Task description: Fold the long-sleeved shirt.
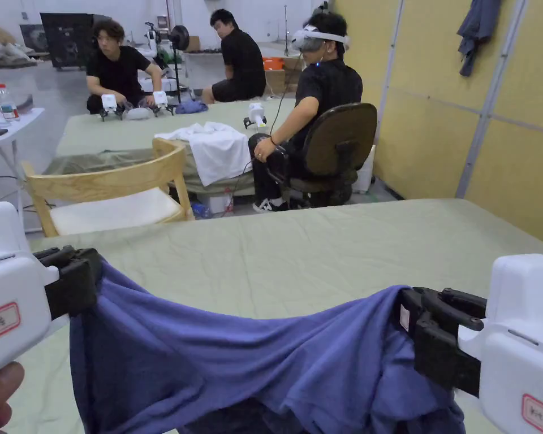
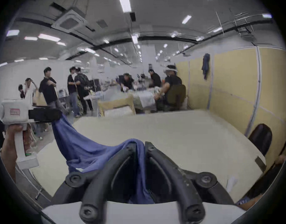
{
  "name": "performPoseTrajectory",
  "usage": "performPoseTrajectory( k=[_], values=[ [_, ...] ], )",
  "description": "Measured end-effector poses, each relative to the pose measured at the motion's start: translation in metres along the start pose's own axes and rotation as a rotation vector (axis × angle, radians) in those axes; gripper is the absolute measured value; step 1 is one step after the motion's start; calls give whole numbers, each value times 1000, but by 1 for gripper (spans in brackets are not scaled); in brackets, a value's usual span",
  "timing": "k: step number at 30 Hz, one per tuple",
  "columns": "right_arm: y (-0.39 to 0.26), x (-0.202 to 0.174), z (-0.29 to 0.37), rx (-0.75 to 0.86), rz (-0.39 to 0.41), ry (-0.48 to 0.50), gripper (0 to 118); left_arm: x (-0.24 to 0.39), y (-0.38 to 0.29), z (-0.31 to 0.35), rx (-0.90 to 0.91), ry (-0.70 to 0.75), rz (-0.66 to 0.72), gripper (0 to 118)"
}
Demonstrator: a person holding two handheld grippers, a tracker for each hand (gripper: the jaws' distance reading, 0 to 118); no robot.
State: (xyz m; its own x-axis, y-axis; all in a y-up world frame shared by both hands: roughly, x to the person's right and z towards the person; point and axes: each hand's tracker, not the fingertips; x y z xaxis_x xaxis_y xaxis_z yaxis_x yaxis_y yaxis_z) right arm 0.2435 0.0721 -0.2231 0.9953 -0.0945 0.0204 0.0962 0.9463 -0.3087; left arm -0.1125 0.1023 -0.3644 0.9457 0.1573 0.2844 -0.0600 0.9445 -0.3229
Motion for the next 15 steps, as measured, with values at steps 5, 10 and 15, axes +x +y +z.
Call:
performPoseTrajectory(
  k=[5,10,15],
  values=[
    [71,-25,-16,106,88,41,12,-22,61,23,85,21,17,0],
    [127,-35,-37,124,142,74,12,-24,102,21,147,15,-42,0],
    [179,-50,-68,111,285,24,12,-25,141,-17,121,-2,-26,0]
  ],
)
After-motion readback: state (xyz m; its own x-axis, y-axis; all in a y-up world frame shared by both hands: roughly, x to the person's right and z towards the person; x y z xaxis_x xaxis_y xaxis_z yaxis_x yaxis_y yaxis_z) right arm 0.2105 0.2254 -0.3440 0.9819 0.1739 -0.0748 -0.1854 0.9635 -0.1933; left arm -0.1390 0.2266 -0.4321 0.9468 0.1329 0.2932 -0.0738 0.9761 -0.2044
